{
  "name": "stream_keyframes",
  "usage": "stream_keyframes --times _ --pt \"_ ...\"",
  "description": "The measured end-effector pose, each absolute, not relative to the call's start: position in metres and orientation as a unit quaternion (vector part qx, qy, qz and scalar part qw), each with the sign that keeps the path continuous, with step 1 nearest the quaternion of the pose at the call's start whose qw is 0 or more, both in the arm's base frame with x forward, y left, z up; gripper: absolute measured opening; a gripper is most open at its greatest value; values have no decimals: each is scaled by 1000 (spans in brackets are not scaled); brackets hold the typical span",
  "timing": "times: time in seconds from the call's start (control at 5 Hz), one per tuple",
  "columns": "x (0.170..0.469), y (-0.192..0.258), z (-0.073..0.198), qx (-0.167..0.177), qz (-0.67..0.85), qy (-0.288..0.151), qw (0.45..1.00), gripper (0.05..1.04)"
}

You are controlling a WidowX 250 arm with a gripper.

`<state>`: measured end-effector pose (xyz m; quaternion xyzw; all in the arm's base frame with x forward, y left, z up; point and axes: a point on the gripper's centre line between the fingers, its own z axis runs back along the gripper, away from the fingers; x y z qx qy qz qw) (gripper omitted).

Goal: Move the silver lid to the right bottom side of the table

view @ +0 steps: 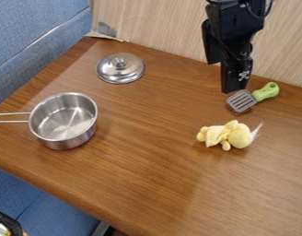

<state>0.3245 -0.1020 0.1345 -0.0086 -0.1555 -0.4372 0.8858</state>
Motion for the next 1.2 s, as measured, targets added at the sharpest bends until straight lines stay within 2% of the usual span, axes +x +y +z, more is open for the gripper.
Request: stream_keyframes --times 0.2,0.6,1.0,1.2 --pt "324 -101 125 -12 -435 -141 889 1001" --pt "349 -44 110 -7 -337 -113 935 1001" --pt "376 32 98 22 -223 -101 969 1001" --pt "386 65 100 49 -183 -100 977 1001"
